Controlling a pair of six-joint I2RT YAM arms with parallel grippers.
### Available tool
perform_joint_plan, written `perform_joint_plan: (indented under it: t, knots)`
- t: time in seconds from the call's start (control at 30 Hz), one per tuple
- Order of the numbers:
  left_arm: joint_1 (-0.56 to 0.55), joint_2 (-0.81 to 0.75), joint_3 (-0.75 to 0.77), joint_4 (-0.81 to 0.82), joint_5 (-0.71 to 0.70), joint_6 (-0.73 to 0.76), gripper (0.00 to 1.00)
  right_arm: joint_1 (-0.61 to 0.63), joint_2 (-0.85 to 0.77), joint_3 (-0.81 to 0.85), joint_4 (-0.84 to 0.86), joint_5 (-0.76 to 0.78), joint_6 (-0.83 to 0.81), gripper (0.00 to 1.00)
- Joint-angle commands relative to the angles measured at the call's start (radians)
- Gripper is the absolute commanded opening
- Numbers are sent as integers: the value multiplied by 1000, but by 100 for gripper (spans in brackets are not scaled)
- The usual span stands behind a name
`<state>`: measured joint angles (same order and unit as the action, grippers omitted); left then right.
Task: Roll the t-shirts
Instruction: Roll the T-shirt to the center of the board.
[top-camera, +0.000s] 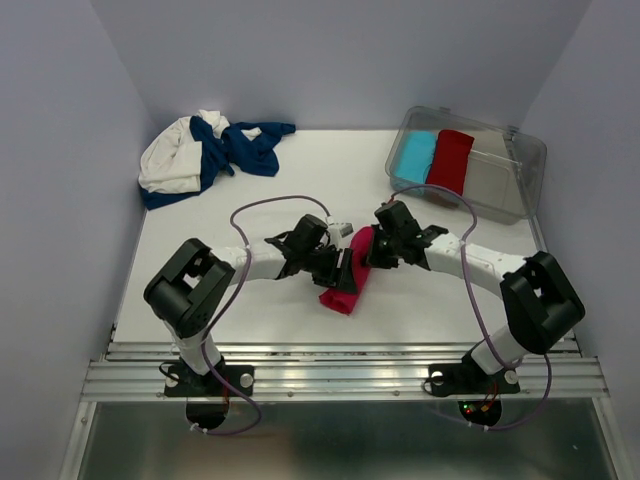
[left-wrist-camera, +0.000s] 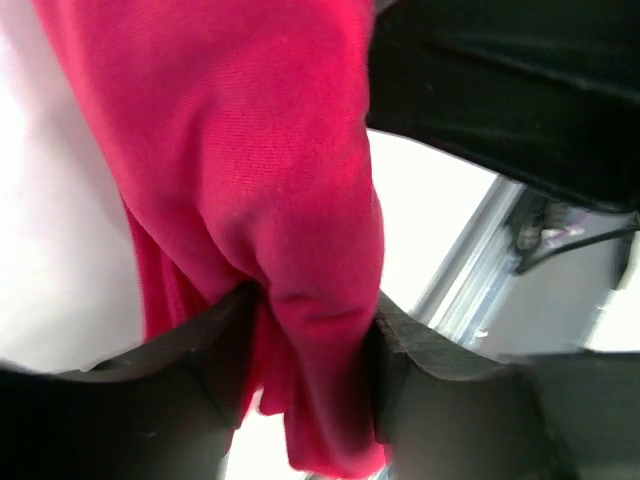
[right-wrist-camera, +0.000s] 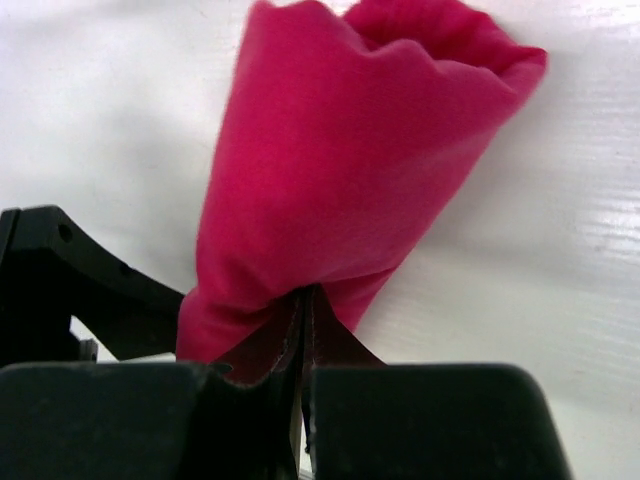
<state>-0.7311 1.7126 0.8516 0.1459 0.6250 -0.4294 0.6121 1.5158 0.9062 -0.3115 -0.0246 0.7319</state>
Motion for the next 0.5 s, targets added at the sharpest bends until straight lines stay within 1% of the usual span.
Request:
perform_joint_plan:
  t: [0.0, 0.07, 0.1, 0.3, 0.33, 0.47]
  knots:
    - [10, -70, 46, -137, -77, 83, 68, 6, 63, 60, 55, 55, -25, 1]
    - [19, -109, 44, -157, -111, 92, 70, 6, 86, 79, 58, 51, -26, 1]
    - [22, -125, 43, -198, -126, 93, 70, 6, 108, 85, 57, 51, -26, 1]
    - [41, -290, 23, -276, -261, 74, 70, 6, 168, 123, 42, 43, -34, 1]
    - [41, -333, 20, -279, -287, 57, 70, 6, 176, 125, 41, 43, -34, 1]
    - [41, -401, 0, -261, -304, 18, 68, 6, 173, 129, 41, 46, -29, 1]
